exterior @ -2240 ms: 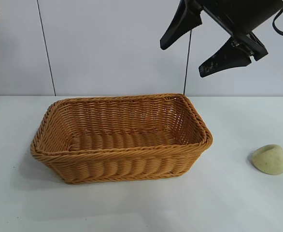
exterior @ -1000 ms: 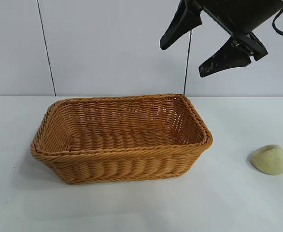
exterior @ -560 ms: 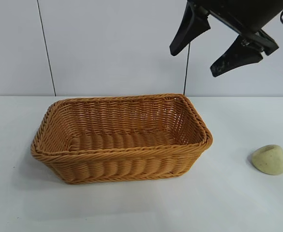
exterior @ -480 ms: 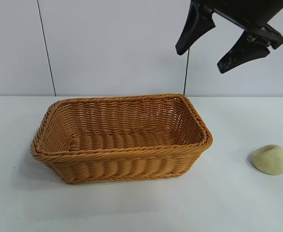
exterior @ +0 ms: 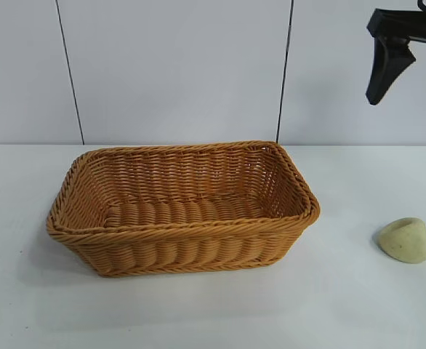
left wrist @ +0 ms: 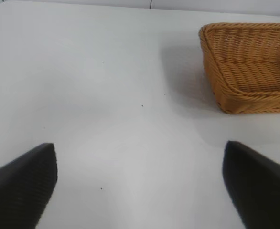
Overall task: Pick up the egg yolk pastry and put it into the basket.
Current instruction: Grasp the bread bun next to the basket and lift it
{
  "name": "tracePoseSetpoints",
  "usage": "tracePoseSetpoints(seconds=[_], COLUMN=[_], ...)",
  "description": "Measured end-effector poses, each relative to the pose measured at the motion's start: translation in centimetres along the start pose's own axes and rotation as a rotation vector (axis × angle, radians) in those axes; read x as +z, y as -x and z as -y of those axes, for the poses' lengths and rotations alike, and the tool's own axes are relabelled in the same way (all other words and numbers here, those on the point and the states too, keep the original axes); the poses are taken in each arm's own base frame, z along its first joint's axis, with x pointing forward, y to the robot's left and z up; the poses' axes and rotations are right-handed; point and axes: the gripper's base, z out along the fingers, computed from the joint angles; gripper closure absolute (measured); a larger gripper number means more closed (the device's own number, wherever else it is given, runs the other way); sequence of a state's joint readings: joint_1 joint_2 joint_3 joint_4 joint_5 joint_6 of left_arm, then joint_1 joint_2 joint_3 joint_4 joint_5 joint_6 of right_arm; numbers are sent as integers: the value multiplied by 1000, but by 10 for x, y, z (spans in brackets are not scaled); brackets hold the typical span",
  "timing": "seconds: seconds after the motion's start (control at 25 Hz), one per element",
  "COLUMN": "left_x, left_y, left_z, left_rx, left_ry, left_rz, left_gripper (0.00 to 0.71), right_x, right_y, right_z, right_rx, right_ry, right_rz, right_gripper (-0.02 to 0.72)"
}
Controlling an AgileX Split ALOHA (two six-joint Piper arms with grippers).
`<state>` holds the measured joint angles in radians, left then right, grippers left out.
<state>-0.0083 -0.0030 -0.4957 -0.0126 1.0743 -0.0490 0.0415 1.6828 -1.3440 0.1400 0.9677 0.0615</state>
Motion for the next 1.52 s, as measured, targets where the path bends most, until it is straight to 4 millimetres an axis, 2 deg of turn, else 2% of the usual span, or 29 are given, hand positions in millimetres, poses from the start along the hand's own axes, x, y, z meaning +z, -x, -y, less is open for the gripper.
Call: tracePoseSetpoints(seconds=[0.2,0.28,0.36,0.44,0.6,0.88,1.0,1.16,1.2,1.28,1.36,1.44,1.52], left_x=[0,0,0,0,0,0,0,0,0,0,0,0,0], left_y=[0,0,0,0,0,0,0,0,0,0,0,0,0], left_z=[0,0,0,0,0,0,0,0,0,0,0,0,0], left_rx=[0,0,0,0,0,0,0,0,0,0,0,0,0], left_ry=[0,0,0,0,0,0,0,0,0,0,0,0,0], left_rz=[0,0,0,0,0,0,0,0,0,0,0,0,0], left_gripper=[36,36,36,36,36,36,36,36,36,36,36,36,36], right_x=[30,48,80,98,126,158,163,163,163,159,150,135,110], right_y=[2,1,-2,-5,-12,-22,-24,-24,-24,-22,-17,-6,9], right_z=[13,15,20,25,31,36,37,37,37,36,35,31,26], right_rx=[29,34,33,28,27,36,38,37,38,34,30,23,16], right_ry=[-23,-28,-50,-73,-99,-110,-113,-113,-113,-112,-111,-107,-99], right_rz=[-80,-127,-208,-257,-331,-417,-428,-427,-432,-434,-421,-380,-318], right_gripper=[78,78,78,78,78,92,202,490,534,584,601,606,610])
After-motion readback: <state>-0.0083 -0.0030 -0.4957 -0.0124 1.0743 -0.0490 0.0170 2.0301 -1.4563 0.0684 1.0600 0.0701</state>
